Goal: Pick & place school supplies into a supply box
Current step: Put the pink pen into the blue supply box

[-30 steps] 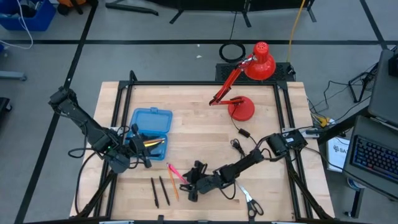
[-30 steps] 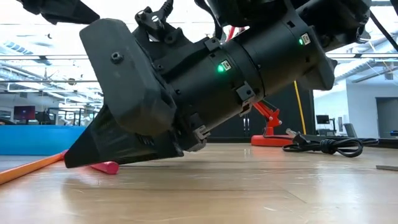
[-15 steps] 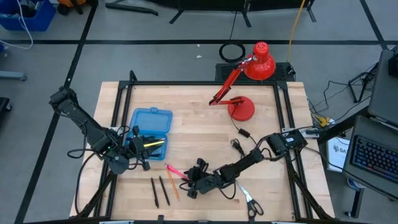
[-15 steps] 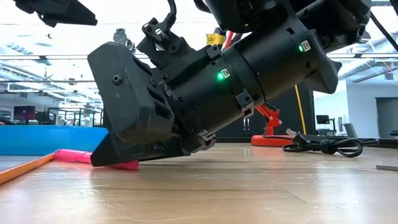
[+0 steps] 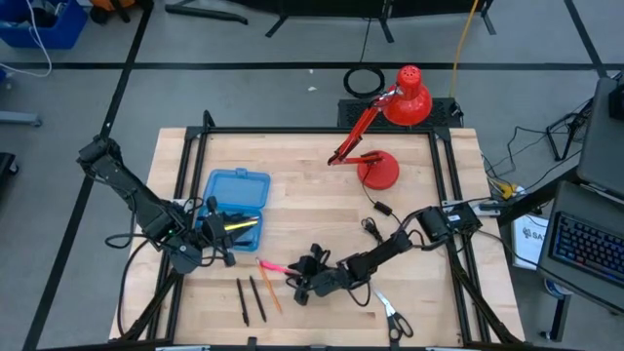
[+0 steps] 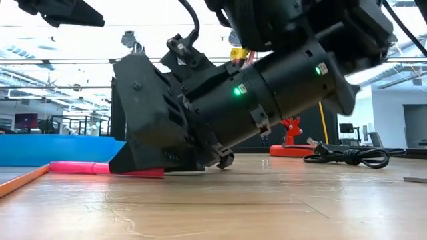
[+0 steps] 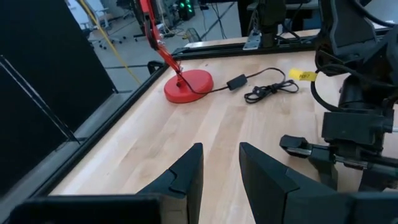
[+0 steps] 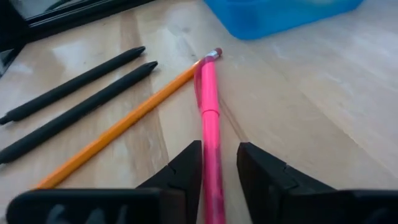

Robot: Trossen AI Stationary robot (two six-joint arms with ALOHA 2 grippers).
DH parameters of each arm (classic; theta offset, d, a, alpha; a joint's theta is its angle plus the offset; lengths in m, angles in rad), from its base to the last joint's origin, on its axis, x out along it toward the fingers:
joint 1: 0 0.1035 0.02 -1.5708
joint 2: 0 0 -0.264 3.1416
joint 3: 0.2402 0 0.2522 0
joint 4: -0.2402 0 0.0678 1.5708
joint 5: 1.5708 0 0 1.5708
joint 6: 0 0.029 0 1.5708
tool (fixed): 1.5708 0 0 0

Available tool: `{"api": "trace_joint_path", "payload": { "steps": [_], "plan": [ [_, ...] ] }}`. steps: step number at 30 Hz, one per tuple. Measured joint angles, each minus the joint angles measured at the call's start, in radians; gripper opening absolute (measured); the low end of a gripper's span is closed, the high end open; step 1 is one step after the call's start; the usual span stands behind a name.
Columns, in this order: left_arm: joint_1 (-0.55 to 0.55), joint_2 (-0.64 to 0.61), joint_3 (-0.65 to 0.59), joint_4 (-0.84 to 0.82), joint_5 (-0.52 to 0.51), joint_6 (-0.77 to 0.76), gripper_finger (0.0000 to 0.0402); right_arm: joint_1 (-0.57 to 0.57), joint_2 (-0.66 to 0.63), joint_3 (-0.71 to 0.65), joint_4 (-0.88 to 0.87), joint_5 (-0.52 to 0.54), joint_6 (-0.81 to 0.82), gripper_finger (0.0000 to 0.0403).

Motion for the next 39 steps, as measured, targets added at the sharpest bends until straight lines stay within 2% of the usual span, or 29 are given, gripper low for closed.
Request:
{"api": "trace_joint_path", "payload": {
  "steps": [5,17,20,25,30,39],
  "plan": [
    [0.000,0.000,0.000,-0.007,-0.001,0.004,0.0106,0.011,0.003,-0.001,0.110,-0.005,-0.120,0.0091],
    [0.000,0.000,0.000,-0.009,0.000,-0.010,0.0106,-0.004,-0.001,-0.001,0.007,-0.042,-0.120,0.0088],
    [0.000,0.000,0.000,-0.010,0.001,-0.021,0.0106,-0.005,-0.001,-0.001,0.009,-0.051,-0.115,0.0073],
    [0.000,0.000,0.000,-0.015,0.022,-0.028,0.0106,-0.012,-0.003,-0.001,0.009,-0.085,-0.115,0.0019],
    [0.000,0.000,0.000,-0.015,0.027,-0.030,0.0106,-0.013,-0.002,-0.001,0.023,-0.085,-0.100,0.0020],
    [0.000,0.000,0.000,-0.015,0.028,-0.030,0.0106,0.008,-0.009,-0.002,0.130,-0.047,-0.196,0.0019]
  ]
}}
